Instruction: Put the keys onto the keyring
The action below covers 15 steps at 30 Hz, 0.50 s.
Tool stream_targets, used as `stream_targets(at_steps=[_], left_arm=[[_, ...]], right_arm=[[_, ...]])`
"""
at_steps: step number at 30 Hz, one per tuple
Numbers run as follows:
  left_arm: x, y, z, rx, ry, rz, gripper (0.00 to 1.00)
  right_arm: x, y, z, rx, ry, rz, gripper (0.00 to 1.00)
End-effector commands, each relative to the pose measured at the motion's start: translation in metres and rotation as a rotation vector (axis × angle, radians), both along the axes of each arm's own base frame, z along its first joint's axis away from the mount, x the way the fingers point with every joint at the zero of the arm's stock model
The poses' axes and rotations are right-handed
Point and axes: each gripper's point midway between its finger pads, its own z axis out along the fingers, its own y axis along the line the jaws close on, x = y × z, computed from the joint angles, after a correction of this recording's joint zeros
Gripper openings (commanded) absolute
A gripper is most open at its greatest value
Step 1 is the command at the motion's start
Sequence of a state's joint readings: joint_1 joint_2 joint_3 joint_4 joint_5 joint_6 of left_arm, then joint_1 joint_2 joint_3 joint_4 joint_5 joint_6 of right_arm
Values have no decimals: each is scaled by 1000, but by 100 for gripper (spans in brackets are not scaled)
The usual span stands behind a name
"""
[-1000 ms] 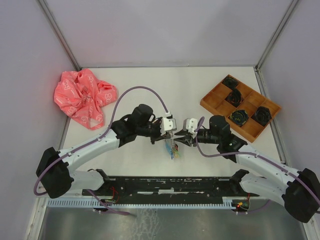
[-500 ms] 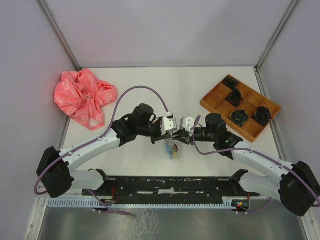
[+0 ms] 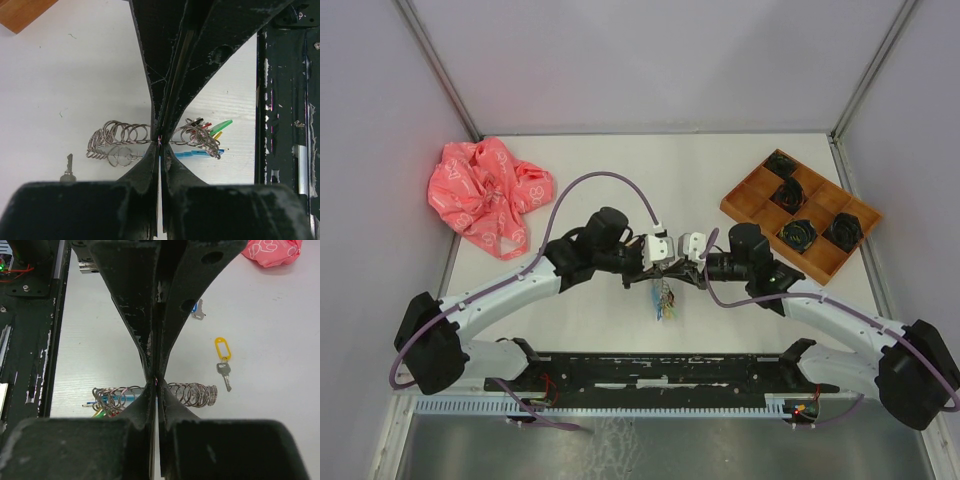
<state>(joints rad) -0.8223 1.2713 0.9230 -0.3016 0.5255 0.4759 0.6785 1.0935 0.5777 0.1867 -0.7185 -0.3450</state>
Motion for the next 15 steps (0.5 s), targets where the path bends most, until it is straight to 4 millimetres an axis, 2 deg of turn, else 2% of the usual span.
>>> stream_targets(at_steps=[1,2,4,8,11,15], left_arm=[[4,-16,36,-111,-75,-35,6],[5,-15,36,-121,-89,-28,8],[9,-14,41,-167,-125,-7,17],[5,-5,51,-306,-134,-33,29],[4,2,53,-388,-95,-62,34],[2,2,54,-461,-65,-109,40]], right_arm=[[4,4,22,30,-49,11,1],[5,3,23,35,-51,1,1],[8,1,27,67,-54,-18,1],[11,-7,35,165,-28,-54,1],[10,-8,41,219,-25,-57,1],[10,-8,46,268,-31,-62,1]])
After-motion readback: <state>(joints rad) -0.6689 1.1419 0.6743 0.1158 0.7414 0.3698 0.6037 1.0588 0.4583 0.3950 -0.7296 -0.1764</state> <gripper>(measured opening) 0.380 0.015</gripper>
